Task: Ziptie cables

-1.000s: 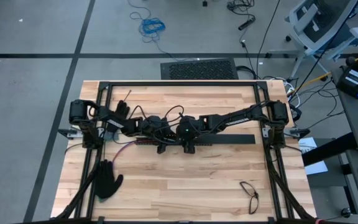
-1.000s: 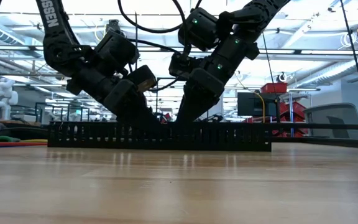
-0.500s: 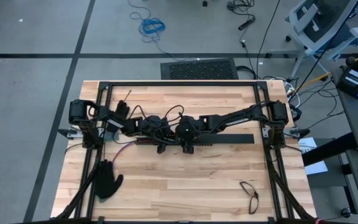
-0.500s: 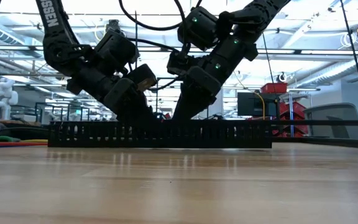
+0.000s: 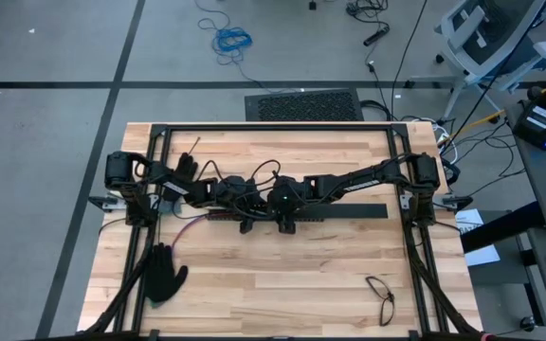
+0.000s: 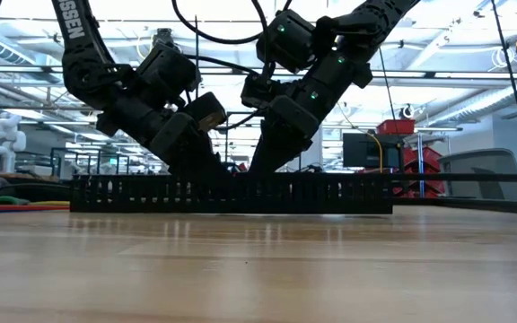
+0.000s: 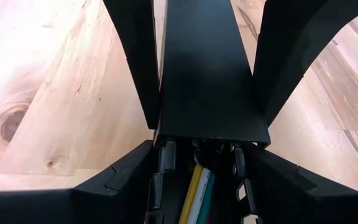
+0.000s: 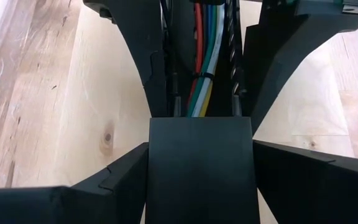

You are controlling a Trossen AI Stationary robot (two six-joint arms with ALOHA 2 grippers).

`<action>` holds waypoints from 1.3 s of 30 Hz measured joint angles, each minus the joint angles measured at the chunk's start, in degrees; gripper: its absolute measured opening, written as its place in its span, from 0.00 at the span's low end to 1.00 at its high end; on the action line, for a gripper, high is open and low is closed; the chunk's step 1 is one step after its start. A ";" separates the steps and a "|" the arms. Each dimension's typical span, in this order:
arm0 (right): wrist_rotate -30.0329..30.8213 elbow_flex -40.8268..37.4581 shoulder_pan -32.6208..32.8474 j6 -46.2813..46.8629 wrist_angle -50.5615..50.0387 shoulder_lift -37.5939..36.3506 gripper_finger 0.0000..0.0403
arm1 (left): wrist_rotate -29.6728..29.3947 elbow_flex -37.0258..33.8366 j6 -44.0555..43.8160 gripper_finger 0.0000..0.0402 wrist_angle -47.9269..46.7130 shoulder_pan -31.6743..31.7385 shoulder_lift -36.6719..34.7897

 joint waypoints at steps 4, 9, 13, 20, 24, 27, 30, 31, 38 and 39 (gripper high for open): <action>-0.01 0.00 0.00 -0.03 -0.02 0.00 0.61 | -0.34 0.00 -1.65 0.56 -0.04 0.00 0.00; 0.03 0.02 0.02 -0.88 -0.22 -0.02 0.61 | -0.40 1.10 -4.81 0.65 -2.52 0.00 0.00; 0.28 0.20 0.00 -2.25 0.20 -0.07 0.61 | -0.59 1.40 -4.92 0.78 -3.39 0.02 0.00; 0.19 0.26 0.00 -2.54 0.29 -0.11 0.61 | -1.16 1.53 -3.70 0.98 -3.67 0.35 -0.21; 0.31 0.26 0.00 -2.54 -0.01 -0.11 0.61 | -1.14 1.49 2.38 0.96 -8.43 0.96 -3.03; 0.31 0.28 0.00 -2.56 -0.48 0.31 0.61 | -1.14 1.40 8.24 0.96 -11.55 1.48 -7.27; -0.04 0.48 0.00 -1.88 -0.22 2.10 0.61 | -1.16 1.23 10.95 0.96 -14.47 2.10 -11.86; -0.15 0.55 0.00 -1.32 0.17 2.47 0.61 | -1.16 1.00 11.06 0.96 -14.93 2.27 -13.26; -0.04 0.35 0.22 0.72 3.46 2.93 0.61 | -1.16 -2.46 12.17 0.96 -24.42 2.38 -23.71; -0.04 0.35 0.24 0.66 3.55 2.93 0.61 | -1.14 -3.21 12.38 0.96 -26.25 2.40 -25.15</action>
